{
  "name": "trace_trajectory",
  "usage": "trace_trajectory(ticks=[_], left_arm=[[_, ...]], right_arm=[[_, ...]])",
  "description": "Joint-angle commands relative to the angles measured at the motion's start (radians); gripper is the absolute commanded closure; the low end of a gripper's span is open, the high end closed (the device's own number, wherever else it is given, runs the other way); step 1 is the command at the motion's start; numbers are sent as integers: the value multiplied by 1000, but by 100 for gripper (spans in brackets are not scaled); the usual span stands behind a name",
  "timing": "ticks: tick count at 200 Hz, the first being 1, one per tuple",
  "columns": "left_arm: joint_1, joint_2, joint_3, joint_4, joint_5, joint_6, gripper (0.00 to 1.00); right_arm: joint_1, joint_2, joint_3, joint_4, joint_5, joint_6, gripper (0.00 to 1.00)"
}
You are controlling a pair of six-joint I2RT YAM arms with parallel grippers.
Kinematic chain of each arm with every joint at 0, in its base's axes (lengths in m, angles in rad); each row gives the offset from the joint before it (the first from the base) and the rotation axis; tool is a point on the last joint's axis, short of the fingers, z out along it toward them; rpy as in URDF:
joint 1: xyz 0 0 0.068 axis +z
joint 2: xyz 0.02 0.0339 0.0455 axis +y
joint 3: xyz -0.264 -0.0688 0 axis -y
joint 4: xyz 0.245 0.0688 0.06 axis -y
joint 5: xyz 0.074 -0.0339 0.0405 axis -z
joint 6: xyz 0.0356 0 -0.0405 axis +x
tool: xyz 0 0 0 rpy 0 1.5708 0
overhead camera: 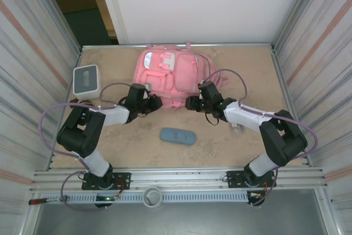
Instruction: Pack books, pencil case, and school supplies into a backpack
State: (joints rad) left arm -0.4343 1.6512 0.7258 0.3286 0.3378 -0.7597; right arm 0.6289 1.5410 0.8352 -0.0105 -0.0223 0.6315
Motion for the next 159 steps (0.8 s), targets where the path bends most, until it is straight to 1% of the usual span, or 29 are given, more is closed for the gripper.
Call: trace_trajectory(ticks=[1, 16, 58, 87, 124, 159], left_arm=[[-12, -68, 38, 28, 73, 20, 96], [-12, -78, 50, 18, 94, 21, 100], [-12, -109, 67, -9, 118, 25, 100], [-12, -135, 81, -32, 128, 25, 100], [-13, -163, 96, -63, 127, 34, 100], [-16, -175, 102, -74, 128, 34, 100]], right_arm=[[45, -15, -28, 94, 48, 61, 41], [77, -5, -39, 131, 78, 71, 41], [158, 30, -48, 186, 210, 30, 43], [185, 59, -48, 200, 292, -20, 46], [210, 110, -44, 230, 356, -66, 47], [215, 155, -38, 279, 373, -99, 50]])
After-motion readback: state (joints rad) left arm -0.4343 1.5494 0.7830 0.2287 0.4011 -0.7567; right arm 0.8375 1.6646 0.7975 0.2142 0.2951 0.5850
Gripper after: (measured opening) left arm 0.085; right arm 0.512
